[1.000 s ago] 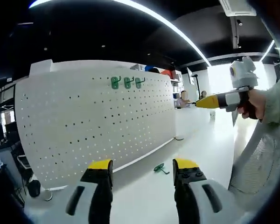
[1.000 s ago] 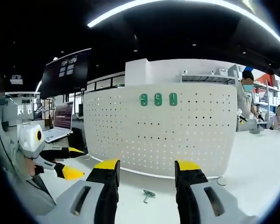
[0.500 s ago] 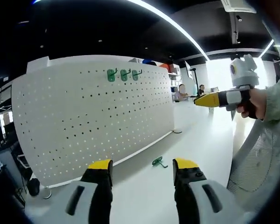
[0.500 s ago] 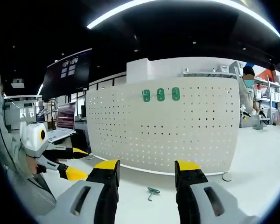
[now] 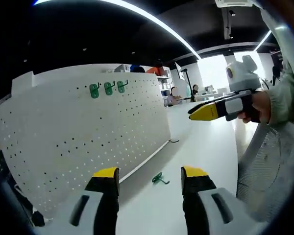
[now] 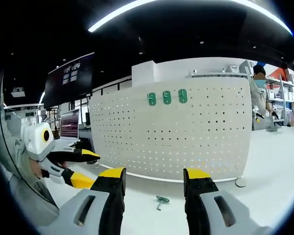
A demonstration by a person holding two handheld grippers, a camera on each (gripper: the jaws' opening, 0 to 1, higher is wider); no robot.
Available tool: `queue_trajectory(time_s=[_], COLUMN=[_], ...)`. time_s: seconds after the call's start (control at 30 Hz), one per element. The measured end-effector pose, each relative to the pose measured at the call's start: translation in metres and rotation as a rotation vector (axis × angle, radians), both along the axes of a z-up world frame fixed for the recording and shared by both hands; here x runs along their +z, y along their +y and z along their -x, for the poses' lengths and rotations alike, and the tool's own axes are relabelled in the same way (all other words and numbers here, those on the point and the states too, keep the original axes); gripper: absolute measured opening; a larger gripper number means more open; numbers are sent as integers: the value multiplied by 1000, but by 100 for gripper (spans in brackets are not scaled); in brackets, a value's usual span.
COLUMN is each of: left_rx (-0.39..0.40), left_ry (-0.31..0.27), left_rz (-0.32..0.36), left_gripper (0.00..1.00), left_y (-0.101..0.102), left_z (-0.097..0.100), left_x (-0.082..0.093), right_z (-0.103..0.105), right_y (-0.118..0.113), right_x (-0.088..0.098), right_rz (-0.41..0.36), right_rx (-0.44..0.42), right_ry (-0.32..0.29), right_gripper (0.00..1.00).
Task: Insert the hook assembly into the mounting plate slot until the hook locks in place.
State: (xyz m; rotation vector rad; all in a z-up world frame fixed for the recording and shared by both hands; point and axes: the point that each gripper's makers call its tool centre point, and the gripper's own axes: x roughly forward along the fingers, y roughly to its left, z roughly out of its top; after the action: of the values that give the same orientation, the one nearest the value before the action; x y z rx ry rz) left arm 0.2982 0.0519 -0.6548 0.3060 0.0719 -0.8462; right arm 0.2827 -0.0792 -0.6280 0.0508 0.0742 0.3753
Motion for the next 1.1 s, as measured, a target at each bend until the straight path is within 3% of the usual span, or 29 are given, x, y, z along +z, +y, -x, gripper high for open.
queue_trajectory(time_s=[0.23,0.37,0.5,0.73,0.97,1.1], left_rx=[-66,-92,-127,-221,-320,-336], left_ry=[-35,-21,-9,18,74,98], left_rz=[-79,-148,-183,-265,-361,-384], left_gripper=[48,50,43,33,24,20], left_y=[-8,-9,-13,-33,-56,-67], left_z=[-25,-45,-58,-70,-82,-91], left_x=[5,-6,-16,-43,-82,-98], right_z=[-1,-1,-2,-3,-3,-4], right_y=[-4,-6,-8,-10,-10,-12], right_x=[3,3,1,-2,-4,-6], right_rz=[-12,-15,-14,-5,18,14], right_rx=[-14,-22,-27,-37,-42,-51], right_ry=[-9,-10,-3,6,10,19], right_gripper=[45,45,45,45,45,45])
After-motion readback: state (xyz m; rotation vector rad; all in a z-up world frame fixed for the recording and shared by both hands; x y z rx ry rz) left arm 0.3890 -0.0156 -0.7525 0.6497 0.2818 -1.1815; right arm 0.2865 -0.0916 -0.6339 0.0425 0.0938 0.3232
